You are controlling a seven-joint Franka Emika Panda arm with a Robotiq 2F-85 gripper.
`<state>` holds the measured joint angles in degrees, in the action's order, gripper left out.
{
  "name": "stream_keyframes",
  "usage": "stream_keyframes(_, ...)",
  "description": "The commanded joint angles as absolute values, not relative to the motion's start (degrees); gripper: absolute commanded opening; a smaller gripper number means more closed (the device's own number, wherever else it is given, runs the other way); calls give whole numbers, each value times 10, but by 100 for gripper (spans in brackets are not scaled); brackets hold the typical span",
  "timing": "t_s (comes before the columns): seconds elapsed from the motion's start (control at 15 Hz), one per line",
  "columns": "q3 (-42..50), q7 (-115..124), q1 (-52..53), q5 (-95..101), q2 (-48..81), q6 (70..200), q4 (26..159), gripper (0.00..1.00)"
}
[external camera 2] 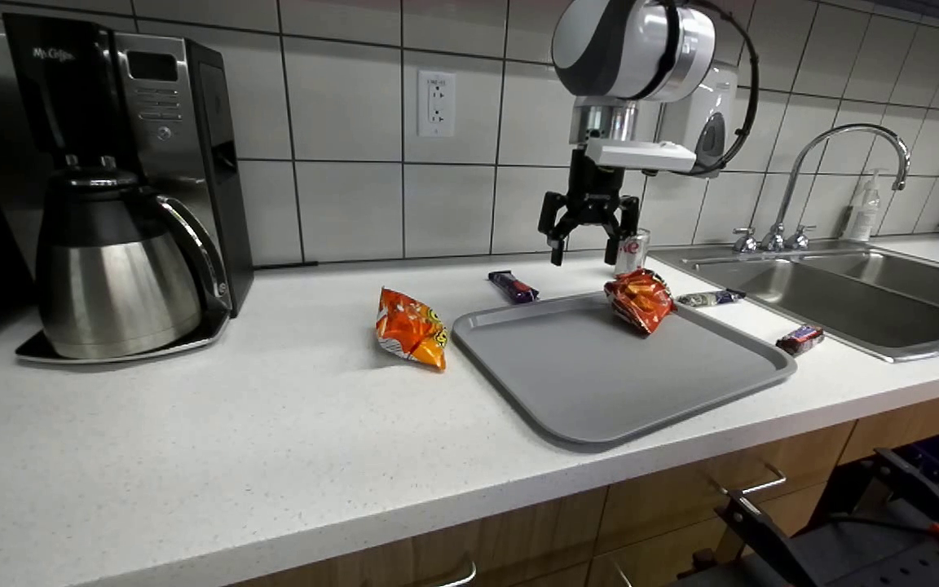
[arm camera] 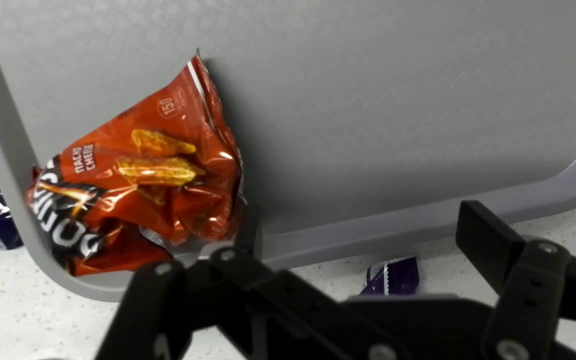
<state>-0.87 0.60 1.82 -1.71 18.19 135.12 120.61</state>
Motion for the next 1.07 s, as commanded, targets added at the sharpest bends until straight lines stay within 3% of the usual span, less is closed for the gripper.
stream_keyframes(0.0, -7, 20, 26, -1, 230, 1356, 1153, 100)
stream_keyframes(1.0, -2, 25, 41, 20, 355, 1381, 1020, 100)
